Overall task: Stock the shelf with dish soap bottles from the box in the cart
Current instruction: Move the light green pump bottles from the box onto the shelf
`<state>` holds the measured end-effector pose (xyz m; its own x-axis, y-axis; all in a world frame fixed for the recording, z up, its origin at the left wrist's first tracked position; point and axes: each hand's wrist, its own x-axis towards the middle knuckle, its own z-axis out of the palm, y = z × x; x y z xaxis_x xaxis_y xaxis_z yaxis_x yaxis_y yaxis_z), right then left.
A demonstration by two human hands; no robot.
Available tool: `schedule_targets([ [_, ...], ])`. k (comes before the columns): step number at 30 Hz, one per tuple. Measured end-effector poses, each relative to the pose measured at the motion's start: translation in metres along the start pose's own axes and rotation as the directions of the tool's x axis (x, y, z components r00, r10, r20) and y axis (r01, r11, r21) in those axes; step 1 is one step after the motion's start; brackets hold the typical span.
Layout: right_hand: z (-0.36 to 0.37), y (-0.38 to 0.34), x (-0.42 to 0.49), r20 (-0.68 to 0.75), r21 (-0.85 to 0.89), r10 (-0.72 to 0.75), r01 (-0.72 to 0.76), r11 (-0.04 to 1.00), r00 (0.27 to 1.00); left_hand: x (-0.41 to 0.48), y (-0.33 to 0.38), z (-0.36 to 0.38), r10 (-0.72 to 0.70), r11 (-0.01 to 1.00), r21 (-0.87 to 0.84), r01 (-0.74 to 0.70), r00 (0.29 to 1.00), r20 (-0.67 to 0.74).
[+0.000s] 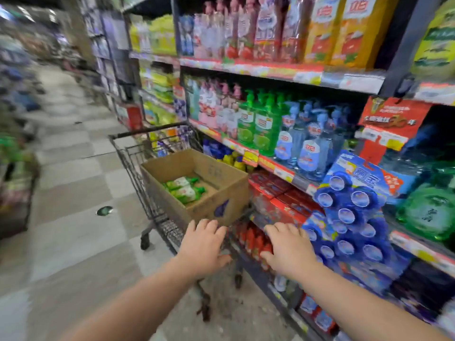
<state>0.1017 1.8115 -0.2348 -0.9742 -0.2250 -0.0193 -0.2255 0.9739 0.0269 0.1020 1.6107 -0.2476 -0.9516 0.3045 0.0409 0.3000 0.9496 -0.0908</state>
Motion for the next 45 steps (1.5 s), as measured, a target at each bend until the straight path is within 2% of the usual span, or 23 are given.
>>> schedule_targets([
  [6,0.009,-0.104,0.042,0.07,0.03,-0.134,0.132,0.991,0.989,-0.041,-0.101,0.022,-0.197,0.978,-0.059,0.199,0.979,0.045],
  [14,0.01,-0.172,0.12,0.096,0.022,-0.25,0.249,0.968,0.964,-0.027,-0.172,0.038,-0.286,0.953,-0.08,0.292,0.955,0.081],
  [20,0.027,-0.208,0.217,0.127,0.071,-0.304,0.297,0.952,0.944,0.02,-0.242,0.056,-0.335,0.936,-0.068,0.345,0.934,0.126],
  [24,0.041,-0.222,0.288,0.191,0.124,-0.301,0.281,0.952,0.934,0.069,-0.291,0.065,-0.353,0.929,-0.053,0.367,0.918,0.182],
  [27,0.045,-0.223,0.336,0.221,0.161,-0.294,0.262,0.951,0.93,0.118,-0.323,0.063,-0.353,0.929,-0.055,0.367,0.92,0.168],
  [30,0.052,-0.213,0.375,0.254,0.159,-0.254,0.219,0.963,0.933,0.163,-0.339,0.07,-0.326,0.936,-0.08,0.341,0.931,0.163],
  [38,0.08,-0.176,0.43,0.384,0.158,-0.033,-0.031,0.987,0.923,0.258,-0.346,0.105,-0.097,0.988,-0.09,0.128,0.952,0.289],
  [41,0.099,-0.162,0.444,0.442,0.189,0.089,-0.19,0.963,0.893,0.3,-0.344,0.122,0.043,0.996,-0.091,-0.011,0.932,0.359],
  [45,0.116,-0.155,0.463,0.529,0.218,0.266,-0.433,0.875,0.806,0.353,-0.344,0.143,0.225,0.974,-0.108,-0.197,0.888,0.401],
])
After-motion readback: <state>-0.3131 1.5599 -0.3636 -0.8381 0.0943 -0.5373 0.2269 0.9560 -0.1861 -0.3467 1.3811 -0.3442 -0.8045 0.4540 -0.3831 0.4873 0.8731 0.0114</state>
